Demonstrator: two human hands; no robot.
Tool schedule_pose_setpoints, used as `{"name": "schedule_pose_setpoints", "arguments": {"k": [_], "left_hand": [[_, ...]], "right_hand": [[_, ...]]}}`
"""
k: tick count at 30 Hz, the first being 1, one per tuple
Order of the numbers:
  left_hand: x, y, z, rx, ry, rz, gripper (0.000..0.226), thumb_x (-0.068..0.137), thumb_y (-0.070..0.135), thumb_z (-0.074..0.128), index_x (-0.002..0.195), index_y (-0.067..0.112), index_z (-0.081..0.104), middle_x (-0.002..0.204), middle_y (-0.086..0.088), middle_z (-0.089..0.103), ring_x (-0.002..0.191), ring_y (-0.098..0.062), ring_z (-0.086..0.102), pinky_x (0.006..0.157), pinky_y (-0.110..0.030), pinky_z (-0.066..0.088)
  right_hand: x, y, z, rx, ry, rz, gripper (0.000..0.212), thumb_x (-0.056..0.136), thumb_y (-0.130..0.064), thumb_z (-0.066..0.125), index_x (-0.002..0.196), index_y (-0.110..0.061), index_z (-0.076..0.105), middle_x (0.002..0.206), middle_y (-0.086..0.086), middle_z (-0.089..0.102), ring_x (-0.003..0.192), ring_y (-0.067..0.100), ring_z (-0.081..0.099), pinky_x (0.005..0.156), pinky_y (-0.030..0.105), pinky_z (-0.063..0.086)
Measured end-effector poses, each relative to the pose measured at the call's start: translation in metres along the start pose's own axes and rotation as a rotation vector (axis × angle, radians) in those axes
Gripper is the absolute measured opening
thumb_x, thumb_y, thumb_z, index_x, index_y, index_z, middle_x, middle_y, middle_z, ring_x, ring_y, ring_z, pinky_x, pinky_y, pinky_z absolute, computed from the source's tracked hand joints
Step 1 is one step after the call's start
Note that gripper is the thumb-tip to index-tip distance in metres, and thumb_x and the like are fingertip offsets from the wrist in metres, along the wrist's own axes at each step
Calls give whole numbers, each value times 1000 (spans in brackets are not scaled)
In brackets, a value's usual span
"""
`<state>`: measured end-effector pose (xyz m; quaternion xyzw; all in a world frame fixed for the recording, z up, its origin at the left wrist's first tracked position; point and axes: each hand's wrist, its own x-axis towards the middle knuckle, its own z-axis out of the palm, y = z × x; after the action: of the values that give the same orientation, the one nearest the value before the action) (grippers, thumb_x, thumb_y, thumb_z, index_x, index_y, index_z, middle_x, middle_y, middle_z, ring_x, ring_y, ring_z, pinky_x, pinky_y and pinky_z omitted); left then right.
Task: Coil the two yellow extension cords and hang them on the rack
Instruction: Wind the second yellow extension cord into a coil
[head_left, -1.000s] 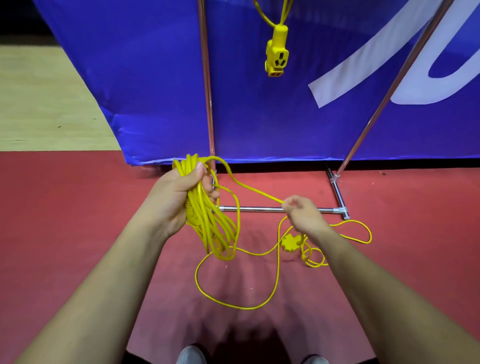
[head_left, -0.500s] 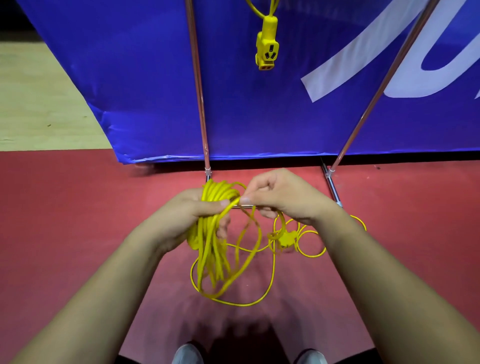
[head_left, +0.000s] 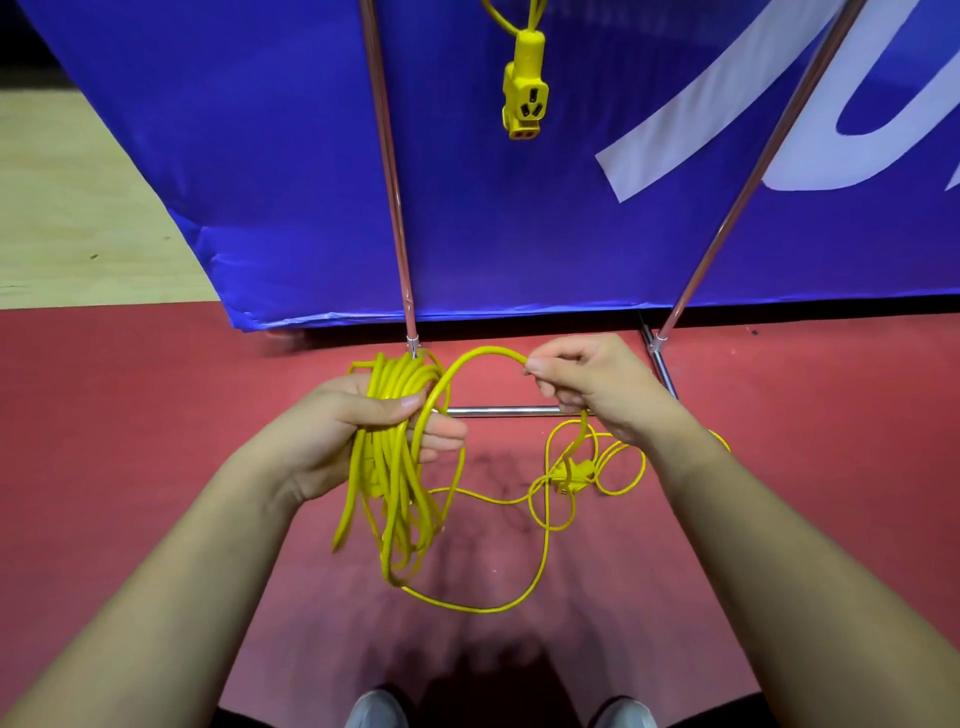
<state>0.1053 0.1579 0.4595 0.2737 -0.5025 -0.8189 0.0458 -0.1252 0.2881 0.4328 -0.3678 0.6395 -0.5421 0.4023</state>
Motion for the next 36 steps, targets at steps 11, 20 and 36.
{"name": "schedule_pose_setpoints", "arguments": {"k": [11,20,36], "left_hand": [[-5,3,7,-129,-108,38,46,48,22,91,86,4,74,99,-31,69,89,-43,69,68,-41,58],[1,-4,10,-40,-56,13,42,50,29,89,80,4,75,75,-18,71,65,-33,71,59,-36,58],[3,5,-11,-100,-113,-37,45,55,31,82,86,3,66,65,-11,58,55,-26,60,56,-32,52]], "right_hand": [[-7,-39,27,-276,-60,-159,17,87,-18,71,81,-2,73,54,-1,52,42,1,38,44,11,29],[-13,-46,45,-320,-221,-226,6,82,-15,75,76,-13,75,62,5,62,60,7,50,57,29,41],[-3,11,5,103,-92,74,6,84,-4,68,87,-1,65,59,5,58,48,13,47,51,21,39]]}}
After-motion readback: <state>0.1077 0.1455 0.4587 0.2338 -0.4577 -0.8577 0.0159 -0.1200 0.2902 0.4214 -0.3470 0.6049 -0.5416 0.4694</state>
